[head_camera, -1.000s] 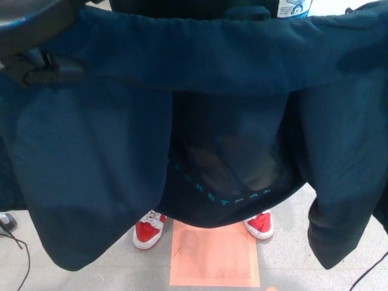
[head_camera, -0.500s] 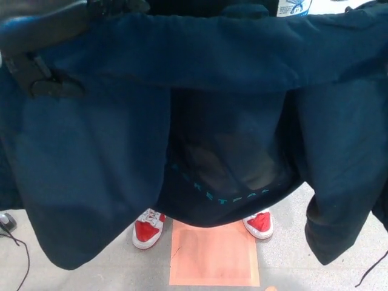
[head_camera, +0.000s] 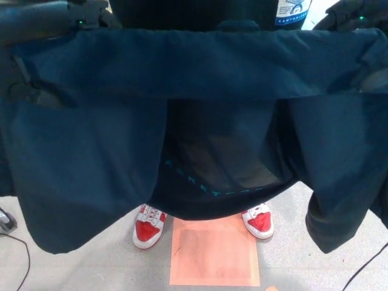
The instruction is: A person hands a coat to the robot and the robot grabs it with both hands and holds it while the person wears the coat.
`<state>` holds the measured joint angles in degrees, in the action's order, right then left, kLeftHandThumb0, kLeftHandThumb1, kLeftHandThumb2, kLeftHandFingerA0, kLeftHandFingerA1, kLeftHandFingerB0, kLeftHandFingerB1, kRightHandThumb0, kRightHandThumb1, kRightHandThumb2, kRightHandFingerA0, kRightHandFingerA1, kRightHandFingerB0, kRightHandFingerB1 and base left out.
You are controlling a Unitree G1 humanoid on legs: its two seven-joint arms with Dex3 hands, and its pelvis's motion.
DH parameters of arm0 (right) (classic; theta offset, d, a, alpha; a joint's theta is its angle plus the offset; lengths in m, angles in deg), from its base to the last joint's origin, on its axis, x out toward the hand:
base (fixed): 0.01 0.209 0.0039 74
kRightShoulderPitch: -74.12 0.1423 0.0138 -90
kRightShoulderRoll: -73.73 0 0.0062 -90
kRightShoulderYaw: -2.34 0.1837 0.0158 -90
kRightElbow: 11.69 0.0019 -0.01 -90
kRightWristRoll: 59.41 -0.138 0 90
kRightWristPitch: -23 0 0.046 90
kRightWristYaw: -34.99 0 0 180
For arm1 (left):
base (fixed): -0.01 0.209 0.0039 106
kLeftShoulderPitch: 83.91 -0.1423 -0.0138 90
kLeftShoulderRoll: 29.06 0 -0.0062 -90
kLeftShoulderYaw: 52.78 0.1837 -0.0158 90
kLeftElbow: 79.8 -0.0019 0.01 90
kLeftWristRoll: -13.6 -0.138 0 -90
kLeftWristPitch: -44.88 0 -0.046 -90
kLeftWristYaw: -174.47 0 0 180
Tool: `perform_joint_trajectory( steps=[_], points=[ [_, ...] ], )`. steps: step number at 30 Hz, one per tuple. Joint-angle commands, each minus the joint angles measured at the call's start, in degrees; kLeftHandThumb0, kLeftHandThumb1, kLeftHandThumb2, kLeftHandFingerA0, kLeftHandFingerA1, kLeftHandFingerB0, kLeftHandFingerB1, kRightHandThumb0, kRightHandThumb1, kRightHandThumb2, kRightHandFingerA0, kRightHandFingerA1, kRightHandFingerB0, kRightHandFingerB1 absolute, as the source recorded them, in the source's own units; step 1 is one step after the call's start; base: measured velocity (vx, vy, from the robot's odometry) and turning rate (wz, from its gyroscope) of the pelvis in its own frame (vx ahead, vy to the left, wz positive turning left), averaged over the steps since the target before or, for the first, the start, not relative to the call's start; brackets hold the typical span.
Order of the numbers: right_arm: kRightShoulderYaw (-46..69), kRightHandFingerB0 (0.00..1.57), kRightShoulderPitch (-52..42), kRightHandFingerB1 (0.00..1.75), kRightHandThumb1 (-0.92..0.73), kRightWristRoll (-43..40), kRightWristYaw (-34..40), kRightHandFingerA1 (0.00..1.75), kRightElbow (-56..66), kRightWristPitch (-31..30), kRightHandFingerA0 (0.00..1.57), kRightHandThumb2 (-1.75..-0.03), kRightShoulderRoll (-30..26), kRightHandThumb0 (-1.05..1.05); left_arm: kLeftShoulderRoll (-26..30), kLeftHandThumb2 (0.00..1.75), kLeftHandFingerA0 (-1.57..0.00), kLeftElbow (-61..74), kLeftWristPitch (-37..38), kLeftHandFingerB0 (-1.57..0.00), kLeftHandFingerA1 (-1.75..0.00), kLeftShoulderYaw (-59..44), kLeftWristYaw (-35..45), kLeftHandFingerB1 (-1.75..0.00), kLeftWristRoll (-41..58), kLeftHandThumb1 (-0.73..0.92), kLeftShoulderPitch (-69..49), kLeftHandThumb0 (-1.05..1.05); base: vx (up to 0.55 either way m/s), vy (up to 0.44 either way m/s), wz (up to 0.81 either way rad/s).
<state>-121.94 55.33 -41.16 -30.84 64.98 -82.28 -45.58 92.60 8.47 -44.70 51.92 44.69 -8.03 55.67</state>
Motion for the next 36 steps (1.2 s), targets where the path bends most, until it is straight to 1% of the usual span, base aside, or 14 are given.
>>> perform_joint_trajectory(
  steps=[1, 6, 10, 11, 12, 15, 17, 18, 20, 21, 22, 25, 31, 36],
  points=[
    [-1.4, 0.00, -0.5, 0.20, -0.61, 7.2, 1.0, 0.33, -2.3, 3.0, 0.16, -0.60, 0.1, -0.86, 1.5, 0.90, -0.18, -1.0, -2.6, -0.06, -0.42, -0.6, 2.8, -0.30, -0.2, 0.54, -0.9, -0.85, 0.00, 0.000, 0.00],
    [-2.1, 0.02, -0.3, 0.13, -0.49, 10.9, 3.2, 0.46, -4.0, 5.7, 0.19, -0.88, 0.6, -0.84, 1.6, 0.89, -0.19, -0.7, -2.3, -0.08, -0.42, -0.4, 2.7, -0.30, -1.4, 0.55, -1.0, -0.86, 0.00, 0.000, 0.00],
    [-1.9, 0.00, 1.3, 0.16, -0.63, 12.1, 3.2, 0.35, -8.0, 5.9, 0.19, -0.58, 1.8, -0.85, 1.5, 0.90, -0.19, -0.2, -2.0, -0.06, -0.43, -0.6, 2.7, -0.31, -1.0, 0.55, -1.4, -0.85, 0.00, 0.000, 0.00],
    [-1.8, 0.00, 1.7, 0.10, -0.49, 12.5, 3.2, 0.47, -8.4, 5.6, 0.14, -0.87, 2.1, -0.80, 1.6, 0.89, -0.19, 0.1, -1.8, -0.07, -0.43, -0.7, 2.5, -0.32, -1.1, 0.54, -1.7, -0.84, 0.00, 0.000, 0.00],
    [-1.9, 0.00, 2.0, 0.13, -0.63, 13.5, 4.0, 0.41, -9.0, 6.0, 0.36, -0.59, 2.3, -0.86, 1.7, 0.92, -0.01, 0.3, -1.8, -0.01, -0.46, -0.6, 2.5, -0.47, -1.2, 0.27, -1.9, -0.38, 0.00, 0.000, 0.00],
    [-1.9, 0.00, 2.4, 0.14, -0.62, 15.5, 5.9, 0.42, -10.0, 7.0, 0.36, -0.59, 2.6, -0.87, 1.7, 0.88, -0.18, 0.8, -1.8, -0.09, -0.41, -0.5, 2.4, -0.33, -1.5, 0.55, -2.5, -0.85, 0.00, 0.000, 0.00],
    [-1.8, 0.00, 2.9, 0.00, -0.53, 16.5, 7.0, 0.52, -11.0, 7.1, 0.31, -0.89, 3.0, -0.90, 1.6, 0.62, -0.25, 1.3, -1.6, -0.13, -0.32, -0.3, 2.1, -0.25, -2.0, 0.67, -2.9, -0.85, 0.00, 0.000, 0.00],
    [-2.1, 0.00, 3.4, 0.02, -0.51, 17.8, 7.9, 0.60, -11.7, 7.5, 0.53, -0.91, 3.2, -0.89, 1.3, 0.92, -0.01, 1.7, -1.8, -0.01, -0.47, -0.1, 1.9, -0.47, -2.2, 0.28, -3.1, -0.38, 0.00, 0.000, 0.00],
    [-2.5, 0.00, 4.0, 0.02, -0.51, 19.6, 8.8, 0.60, -12.4, 8.3, 0.53, -0.91, 3.4, -0.89, 1.0, 0.92, -0.01, 1.9, -2.0, -0.01, -0.47, 0.0, 1.9, -0.47, -2.3, 0.28, -3.1, -0.38, 0.00, 0.000, 0.00],
    [-2.9, 0.00, 4.7, 0.00, -0.53, 20.6, 8.4, 0.59, -13.1, 7.9, 0.53, -0.91, 3.7, -0.91, 0.4, 0.61, -0.24, 2.1, -2.6, -0.13, -0.32, 0.2, 1.6, -0.25, -2.6, 0.66, -3.2, -0.83, 0.00, 0.000, 0.00],
    [-3.0, 0.00, 5.1, 0.00, -0.52, 20.9, 8.4, 0.56, -13.9, 7.8, 0.46, -0.90, 4.0, -0.91, 0.0, 0.89, -0.17, 2.1, -2.8, -0.04, -0.43, 0.5, 1.4, -0.33, -3.0, 0.53, -3.0, -0.83, 0.00, 0.000, 0.00],
    [-2.4, 0.00, 4.7, 0.20, -0.62, 21.0, 8.6, 0.46, -14.6, 8.2, 0.54, -0.61, 4.2, -0.88, -0.9, 0.61, -0.26, 1.7, -2.7, -0.13, -0.33, 1.4, 1.1, -0.25, -4.1, 0.66, -2.7, -0.84, 0.00, 0.000, 0.00],
    [-1.0, 0.05, 3.4, 0.16, -0.51, 20.3, 6.7, 0.50, -16.4, 7.4, 0.34, -0.87, 5.4, -0.86, -2.5, 0.91, -0.24, 1.8, -2.7, -0.05, -0.44, 2.3, 0.6, -0.29, -5.1, 0.56, -2.8, -0.88, 0.00, 0.000, 0.00],
    [-1.4, 0.05, 3.4, 0.11, -0.54, 20.8, 5.9, 0.53, -18.5, 10.6, 0.42, -0.89, 5.2, -0.91, -3.2, 0.61, -0.34, 0.7, -1.2, -0.16, -0.34, 2.4, -1.2, -0.26, -5.9, 0.66, -3.0, -0.81, 0.00, 0.000, 0.00]
  ],
)
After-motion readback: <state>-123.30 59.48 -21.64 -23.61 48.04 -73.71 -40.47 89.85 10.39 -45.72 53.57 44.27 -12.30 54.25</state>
